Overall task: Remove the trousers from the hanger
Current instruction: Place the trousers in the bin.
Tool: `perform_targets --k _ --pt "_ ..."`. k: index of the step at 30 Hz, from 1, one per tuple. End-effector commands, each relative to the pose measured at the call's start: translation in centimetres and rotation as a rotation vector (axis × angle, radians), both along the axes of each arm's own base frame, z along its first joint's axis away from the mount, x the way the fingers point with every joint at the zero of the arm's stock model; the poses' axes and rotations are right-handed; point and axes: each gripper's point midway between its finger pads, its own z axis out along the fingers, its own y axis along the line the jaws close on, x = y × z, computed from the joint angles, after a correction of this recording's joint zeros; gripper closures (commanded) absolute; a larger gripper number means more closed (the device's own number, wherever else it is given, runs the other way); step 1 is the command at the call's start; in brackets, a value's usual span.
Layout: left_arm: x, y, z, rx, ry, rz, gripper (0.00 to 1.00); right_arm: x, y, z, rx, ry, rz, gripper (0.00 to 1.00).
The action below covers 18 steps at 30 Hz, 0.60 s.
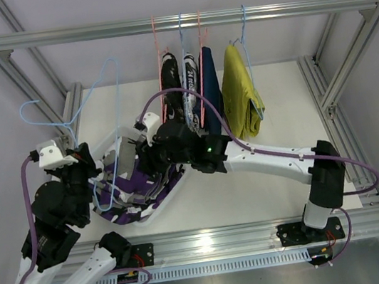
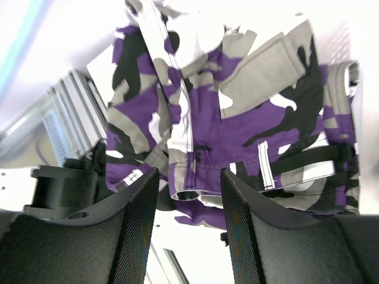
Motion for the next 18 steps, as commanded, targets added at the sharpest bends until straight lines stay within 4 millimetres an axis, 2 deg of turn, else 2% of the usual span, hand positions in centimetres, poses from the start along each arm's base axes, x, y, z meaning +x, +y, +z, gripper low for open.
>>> perform_targets --k 1,6,11,18 --pt "-0.2 -0.2 1.3 -0.011 -0.03 -0.025 0.99 -0.6 -1.1 3.9 0.074 -0.017 -0.019 0.5" --pt "0.3 -1.4 0.8 -0.012 -0.007 -0.066 0.99 -0.9 -1.1 7.7 0.179 -0.03 0.01 0.48" --pt "0.4 -1.7 0.7 -0.015 -0.002 -0.078 0.99 -0.9 -0.5 11.7 0.316 -0.03 0.025 0.47" --pt "0.4 -1.9 0.7 -0.018 -0.002 -0.092 0.99 -0.5 0.7 14.2 0.444 -0.006 0.051 0.48"
